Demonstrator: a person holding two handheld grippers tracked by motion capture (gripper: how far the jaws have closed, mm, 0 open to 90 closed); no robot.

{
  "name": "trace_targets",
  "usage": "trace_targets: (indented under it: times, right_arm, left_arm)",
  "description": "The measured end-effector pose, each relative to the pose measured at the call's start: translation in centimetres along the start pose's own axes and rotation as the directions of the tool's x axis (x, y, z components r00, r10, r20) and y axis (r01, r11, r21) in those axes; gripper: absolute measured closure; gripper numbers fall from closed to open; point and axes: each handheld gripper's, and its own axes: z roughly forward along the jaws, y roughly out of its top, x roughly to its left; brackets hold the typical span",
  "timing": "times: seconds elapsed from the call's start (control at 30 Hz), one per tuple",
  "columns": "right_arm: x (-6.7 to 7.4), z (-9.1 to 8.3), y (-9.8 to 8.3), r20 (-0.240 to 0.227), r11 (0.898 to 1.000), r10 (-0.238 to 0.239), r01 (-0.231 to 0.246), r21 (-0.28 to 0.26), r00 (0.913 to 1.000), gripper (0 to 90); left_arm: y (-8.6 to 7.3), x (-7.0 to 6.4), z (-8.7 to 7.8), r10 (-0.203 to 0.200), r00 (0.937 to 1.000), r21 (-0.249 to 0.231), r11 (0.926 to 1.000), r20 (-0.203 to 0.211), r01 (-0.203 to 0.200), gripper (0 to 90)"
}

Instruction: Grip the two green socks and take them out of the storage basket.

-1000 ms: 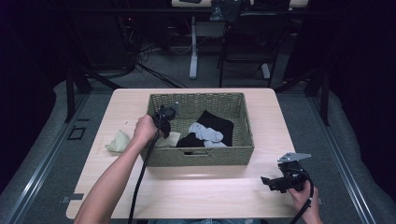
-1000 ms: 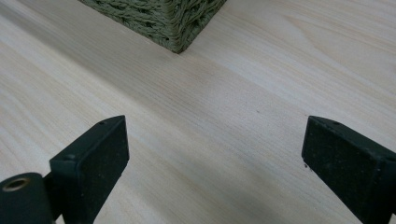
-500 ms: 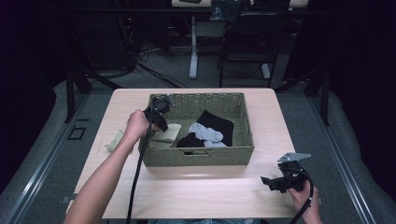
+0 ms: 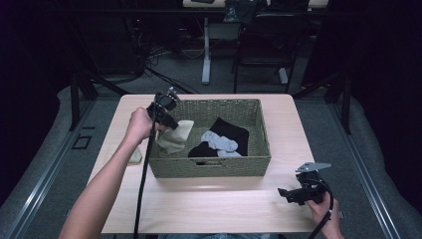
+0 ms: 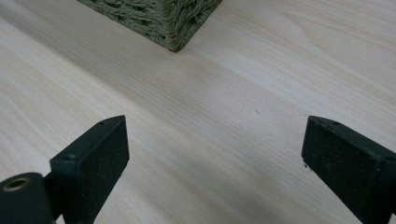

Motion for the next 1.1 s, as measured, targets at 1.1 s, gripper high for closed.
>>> trace_targets:
  times: [1.1]
  right_arm:
    - [0.2, -0.1, -0.2, 0.008, 1.000, 0.000, 0.000, 0.007, 1.0000, 7.1]
  left_arm:
    - [1.0, 1.1, -11.3, -0.029, 0.9966, -0.174, 0.9847, -0.076, 0.015, 87.8]
